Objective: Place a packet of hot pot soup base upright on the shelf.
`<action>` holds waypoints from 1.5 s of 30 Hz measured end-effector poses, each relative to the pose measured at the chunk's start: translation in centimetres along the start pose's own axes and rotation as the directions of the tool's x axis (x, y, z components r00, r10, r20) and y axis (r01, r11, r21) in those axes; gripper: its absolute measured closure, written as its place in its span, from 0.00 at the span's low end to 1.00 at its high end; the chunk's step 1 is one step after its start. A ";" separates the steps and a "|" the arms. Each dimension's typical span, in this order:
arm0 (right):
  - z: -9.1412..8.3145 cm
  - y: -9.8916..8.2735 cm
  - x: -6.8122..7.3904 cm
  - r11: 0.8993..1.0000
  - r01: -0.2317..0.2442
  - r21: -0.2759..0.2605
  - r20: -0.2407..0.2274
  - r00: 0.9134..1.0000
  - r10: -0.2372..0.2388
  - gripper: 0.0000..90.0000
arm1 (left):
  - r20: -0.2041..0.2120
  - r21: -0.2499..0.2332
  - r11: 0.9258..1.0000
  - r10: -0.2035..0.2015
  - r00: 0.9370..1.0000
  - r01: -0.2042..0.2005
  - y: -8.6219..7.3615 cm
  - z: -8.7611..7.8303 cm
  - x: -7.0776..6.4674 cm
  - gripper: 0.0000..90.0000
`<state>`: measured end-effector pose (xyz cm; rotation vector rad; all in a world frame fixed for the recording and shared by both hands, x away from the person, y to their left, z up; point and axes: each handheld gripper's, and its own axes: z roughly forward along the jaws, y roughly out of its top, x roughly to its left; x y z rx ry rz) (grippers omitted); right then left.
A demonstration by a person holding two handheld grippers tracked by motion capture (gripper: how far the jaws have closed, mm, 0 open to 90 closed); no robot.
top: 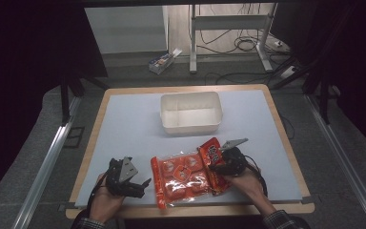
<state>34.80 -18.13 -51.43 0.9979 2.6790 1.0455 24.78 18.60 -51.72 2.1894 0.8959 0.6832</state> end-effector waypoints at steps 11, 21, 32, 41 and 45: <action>-0.9 1.5 0.6 0.999 -0.032 0.013 -0.037 0.999 0.033 0.99 | -0.035 -0.003 1.000 0.003 0.999 -0.003 -0.1 -0.2 0.3 0.03; -4.3 5.2 1.5 1.000 0.012 -0.029 -0.075 0.997 -0.014 0.99 | -0.046 -0.016 1.000 -0.005 0.999 0.004 -0.2 -0.4 0.5 0.03; -8.0 10.5 2.8 0.994 0.097 -0.048 -0.106 0.989 -0.102 0.99 | -0.051 -0.016 1.000 0.006 0.999 -0.007 -0.2 -0.5 0.6 0.03; -10.9 14.7 4.5 0.979 0.196 -0.050 -0.099 0.975 -0.200 0.99 | -0.038 -0.051 0.999 -0.019 0.999 0.017 -0.1 -0.7 0.8 0.03; -12.1 15.9 5.1 0.970 0.241 -0.046 -0.076 0.967 -0.244 0.99 | -0.033 -0.061 0.998 -0.022 0.999 0.020 -0.1 -0.9 0.8 0.04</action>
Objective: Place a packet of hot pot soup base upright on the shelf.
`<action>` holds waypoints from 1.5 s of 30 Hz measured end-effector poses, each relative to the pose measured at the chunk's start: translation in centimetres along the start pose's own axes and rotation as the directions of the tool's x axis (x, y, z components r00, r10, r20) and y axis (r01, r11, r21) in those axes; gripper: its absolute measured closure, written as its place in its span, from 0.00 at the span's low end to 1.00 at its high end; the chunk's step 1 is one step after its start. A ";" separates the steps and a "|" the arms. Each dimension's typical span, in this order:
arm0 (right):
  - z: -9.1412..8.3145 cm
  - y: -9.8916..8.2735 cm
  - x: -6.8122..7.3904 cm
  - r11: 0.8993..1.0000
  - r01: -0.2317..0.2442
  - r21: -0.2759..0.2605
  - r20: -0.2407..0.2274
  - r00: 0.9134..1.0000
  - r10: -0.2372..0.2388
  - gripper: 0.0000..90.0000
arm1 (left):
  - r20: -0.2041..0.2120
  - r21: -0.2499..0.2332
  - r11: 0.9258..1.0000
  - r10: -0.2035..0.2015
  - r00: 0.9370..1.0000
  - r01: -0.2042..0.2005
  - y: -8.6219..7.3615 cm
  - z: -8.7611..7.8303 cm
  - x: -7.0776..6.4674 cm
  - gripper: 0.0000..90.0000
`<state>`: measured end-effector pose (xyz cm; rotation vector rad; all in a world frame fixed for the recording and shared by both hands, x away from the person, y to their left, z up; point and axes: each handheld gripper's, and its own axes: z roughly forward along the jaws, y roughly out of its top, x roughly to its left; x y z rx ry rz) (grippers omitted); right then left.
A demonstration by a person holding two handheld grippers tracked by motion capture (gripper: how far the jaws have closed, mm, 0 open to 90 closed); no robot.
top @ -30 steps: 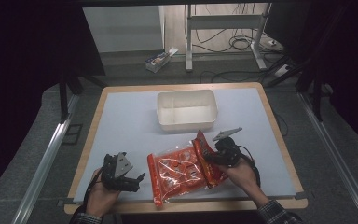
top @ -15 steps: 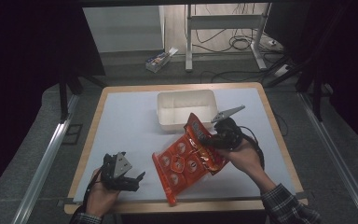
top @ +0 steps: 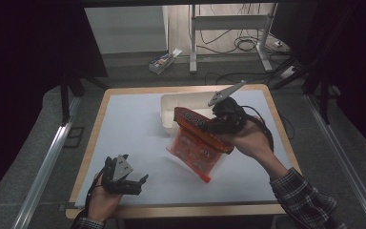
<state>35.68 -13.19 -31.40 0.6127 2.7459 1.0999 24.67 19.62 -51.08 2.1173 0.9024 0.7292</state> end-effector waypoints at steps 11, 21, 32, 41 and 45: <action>-2.3 1.9 -1.9 0.999 0.051 -0.005 0.076 0.996 -0.050 0.99 | 0.007 -0.003 1.000 -0.010 1.000 0.010 0.0 0.2 0.0 0.03; -2.8 2.6 -4.2 0.999 0.035 -0.023 0.108 0.994 -0.032 0.99 | 0.016 -0.001 1.000 -0.010 1.000 0.010 -0.1 0.2 -0.1 0.03; -3.3 3.9 -7.1 0.999 0.015 -0.040 0.152 0.988 -0.009 0.99 | 0.049 -0.012 1.000 -0.026 0.998 0.027 0.0 0.5 -0.3 0.03; -3.2 5.9 -9.1 0.999 0.017 -0.029 0.183 0.983 -0.011 0.99 | 0.077 -0.002 0.998 -0.055 0.995 0.056 -0.2 0.9 -0.4 0.02; -2.8 6.7 -10.0 0.999 0.039 -0.024 0.194 0.980 -0.034 0.99 | 0.095 -0.015 0.996 -0.083 0.992 0.084 -0.2 1.0 -0.3 0.02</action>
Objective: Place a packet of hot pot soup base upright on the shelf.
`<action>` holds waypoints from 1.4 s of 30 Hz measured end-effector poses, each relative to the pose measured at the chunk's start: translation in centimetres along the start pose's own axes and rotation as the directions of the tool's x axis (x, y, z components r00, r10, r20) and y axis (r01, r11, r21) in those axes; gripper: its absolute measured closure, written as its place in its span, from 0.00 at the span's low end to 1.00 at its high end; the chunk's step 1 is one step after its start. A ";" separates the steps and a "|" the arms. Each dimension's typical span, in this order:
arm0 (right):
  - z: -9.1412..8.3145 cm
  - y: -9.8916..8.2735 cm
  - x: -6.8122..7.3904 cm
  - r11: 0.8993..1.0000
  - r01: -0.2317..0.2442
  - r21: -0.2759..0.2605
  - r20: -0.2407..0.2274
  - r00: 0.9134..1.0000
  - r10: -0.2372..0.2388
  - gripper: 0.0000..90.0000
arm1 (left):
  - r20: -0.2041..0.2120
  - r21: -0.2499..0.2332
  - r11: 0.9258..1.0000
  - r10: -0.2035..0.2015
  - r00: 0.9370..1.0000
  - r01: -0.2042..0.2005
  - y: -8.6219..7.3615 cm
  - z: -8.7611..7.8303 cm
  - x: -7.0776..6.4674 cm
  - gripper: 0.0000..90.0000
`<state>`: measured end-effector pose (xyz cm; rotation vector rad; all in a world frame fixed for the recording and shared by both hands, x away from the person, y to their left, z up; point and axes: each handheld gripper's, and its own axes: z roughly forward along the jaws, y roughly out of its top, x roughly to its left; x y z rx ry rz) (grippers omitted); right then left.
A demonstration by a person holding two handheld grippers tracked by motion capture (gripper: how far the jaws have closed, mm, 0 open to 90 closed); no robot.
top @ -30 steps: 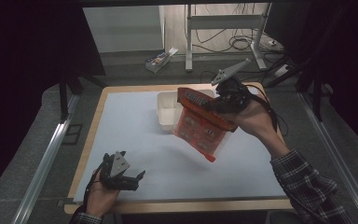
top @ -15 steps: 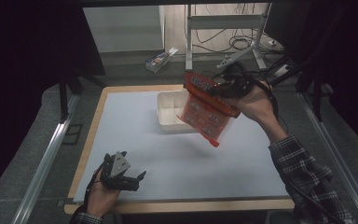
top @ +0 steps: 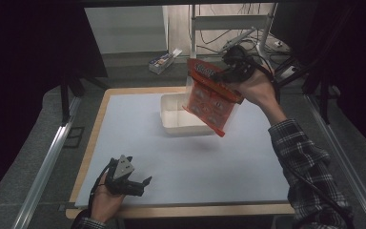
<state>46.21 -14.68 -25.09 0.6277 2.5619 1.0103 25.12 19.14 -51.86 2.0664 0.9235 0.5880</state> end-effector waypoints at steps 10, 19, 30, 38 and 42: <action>1.7 1.6 -2.2 1.000 0.019 0.022 0.010 1.000 -0.019 0.99 | 0.001 -0.001 1.000 0.005 1.000 -0.005 0.0 0.1 0.0 0.02; 3.9 2.3 -3.9 0.999 0.032 0.037 0.015 0.999 -0.033 0.99 | -0.002 -0.001 1.000 0.012 1.000 -0.012 0.0 0.1 -0.1 0.02; 6.1 3.9 -4.5 0.997 0.069 0.039 0.006 0.998 -0.070 0.99 | 0.001 0.001 1.000 0.014 1.000 -0.014 -0.1 0.1 -0.1 0.02; 9.5 3.3 -5.1 0.992 0.033 0.119 -0.026 0.999 -0.030 0.99 | 0.003 0.006 1.000 0.023 1.000 -0.023 -0.1 0.1 -0.1 0.02; 11.3 2.3 -5.7 0.987 0.024 0.158 -0.035 0.999 -0.019 0.99 | 0.002 0.005 1.000 0.023 1.000 -0.023 -0.1 0.1 -0.1 0.02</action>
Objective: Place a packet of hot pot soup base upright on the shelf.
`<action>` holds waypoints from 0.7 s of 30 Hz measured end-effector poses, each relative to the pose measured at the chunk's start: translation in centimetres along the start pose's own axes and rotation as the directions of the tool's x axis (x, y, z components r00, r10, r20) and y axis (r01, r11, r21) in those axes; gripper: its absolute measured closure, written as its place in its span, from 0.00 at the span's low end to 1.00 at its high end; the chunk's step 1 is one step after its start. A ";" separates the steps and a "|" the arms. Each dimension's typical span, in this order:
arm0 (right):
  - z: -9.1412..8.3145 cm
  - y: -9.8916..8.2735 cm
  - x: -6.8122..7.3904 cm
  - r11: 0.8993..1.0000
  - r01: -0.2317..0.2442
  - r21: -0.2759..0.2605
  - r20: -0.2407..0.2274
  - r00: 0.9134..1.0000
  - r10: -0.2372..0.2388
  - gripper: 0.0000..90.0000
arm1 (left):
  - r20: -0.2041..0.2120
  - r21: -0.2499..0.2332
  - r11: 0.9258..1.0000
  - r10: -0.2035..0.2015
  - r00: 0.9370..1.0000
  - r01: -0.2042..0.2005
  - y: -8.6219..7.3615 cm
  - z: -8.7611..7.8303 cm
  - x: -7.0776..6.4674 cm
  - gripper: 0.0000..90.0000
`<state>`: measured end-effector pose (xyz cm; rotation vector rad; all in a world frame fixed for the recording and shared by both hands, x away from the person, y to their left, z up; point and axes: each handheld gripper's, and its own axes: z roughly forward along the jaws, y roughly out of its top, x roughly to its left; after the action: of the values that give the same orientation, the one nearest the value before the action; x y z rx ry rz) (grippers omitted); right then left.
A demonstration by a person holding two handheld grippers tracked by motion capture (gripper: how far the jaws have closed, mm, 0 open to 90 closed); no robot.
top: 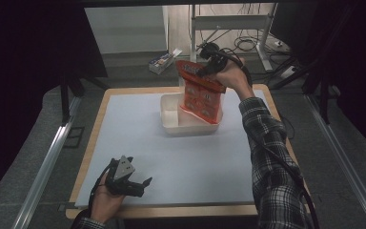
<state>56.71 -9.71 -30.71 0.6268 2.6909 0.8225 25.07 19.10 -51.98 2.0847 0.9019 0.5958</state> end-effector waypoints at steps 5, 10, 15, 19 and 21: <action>0.9 -0.5 -1.3 0.998 -0.041 -0.038 0.023 0.999 0.041 0.99 | 0.004 -0.002 1.000 -0.009 1.000 0.009 0.0 0.1 0.0 0.02; 1.9 -1.1 -2.5 0.996 -0.070 -0.046 0.102 0.992 0.075 0.96 | 0.009 -0.004 1.000 -0.011 1.000 0.011 0.0 0.1 0.0 0.02; 2.8 -2.0 -3.7 0.992 -0.117 -0.055 0.168 0.978 0.125 0.89 | 0.014 -0.007 1.000 -0.017 1.000 0.018 0.0 0.1 0.1 0.02; 2.9 -3.0 -4.7 0.984 -0.156 -0.083 0.161 0.973 0.168 0.78 | 0.019 -0.007 1.000 -0.021 1.000 0.021 0.0 0.2 0.1 0.02; 2.8 -3.3 -5.0 0.981 -0.170 -0.095 0.159 0.970 0.183 0.73 | 0.022 -0.005 1.000 -0.023 0.999 0.023 -0.1 0.2 0.1 0.02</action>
<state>61.02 -13.21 -34.32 0.8851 2.4646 0.8751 25.24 19.11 -52.13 2.0691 0.9099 0.5620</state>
